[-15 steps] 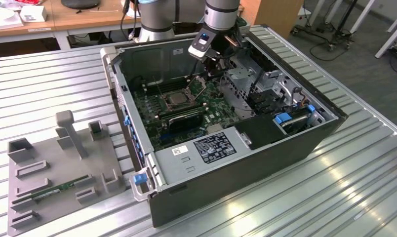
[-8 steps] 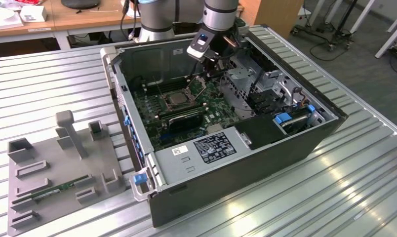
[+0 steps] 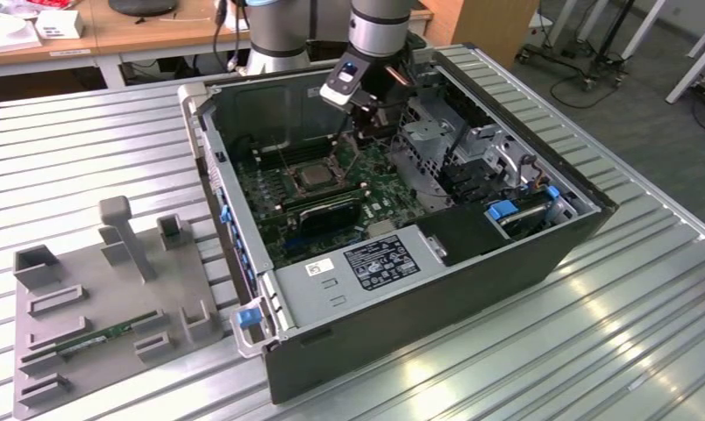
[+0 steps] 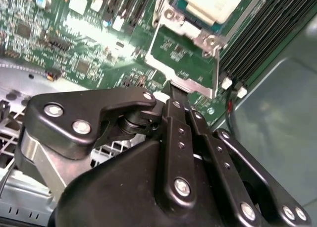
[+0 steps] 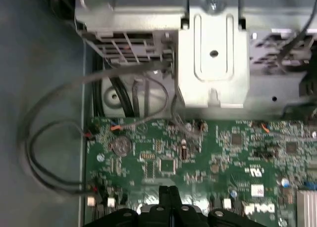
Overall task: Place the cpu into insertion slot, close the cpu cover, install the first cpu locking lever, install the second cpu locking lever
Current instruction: 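Close the cpu cover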
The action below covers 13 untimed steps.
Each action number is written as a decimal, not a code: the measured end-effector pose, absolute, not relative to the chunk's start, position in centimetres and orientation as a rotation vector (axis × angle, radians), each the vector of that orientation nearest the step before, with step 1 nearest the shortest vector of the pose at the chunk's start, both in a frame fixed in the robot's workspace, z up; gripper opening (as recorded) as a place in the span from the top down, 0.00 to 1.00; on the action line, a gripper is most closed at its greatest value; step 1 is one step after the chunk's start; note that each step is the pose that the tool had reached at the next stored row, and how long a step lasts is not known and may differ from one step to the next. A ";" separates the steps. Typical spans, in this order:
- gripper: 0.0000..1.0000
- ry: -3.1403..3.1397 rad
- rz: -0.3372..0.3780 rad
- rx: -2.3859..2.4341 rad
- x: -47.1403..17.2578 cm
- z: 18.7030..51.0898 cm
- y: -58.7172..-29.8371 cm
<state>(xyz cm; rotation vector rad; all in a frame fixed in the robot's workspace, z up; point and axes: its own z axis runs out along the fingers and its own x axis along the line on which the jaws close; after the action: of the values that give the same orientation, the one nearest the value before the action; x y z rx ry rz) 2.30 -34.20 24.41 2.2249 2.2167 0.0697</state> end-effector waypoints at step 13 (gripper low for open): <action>0.89 2.215 0.070 2.227 -1.2 24.3 -34.2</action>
<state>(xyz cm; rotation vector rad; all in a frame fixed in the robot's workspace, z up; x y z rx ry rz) -1.17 -34.20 24.33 2.2269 2.2146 0.0697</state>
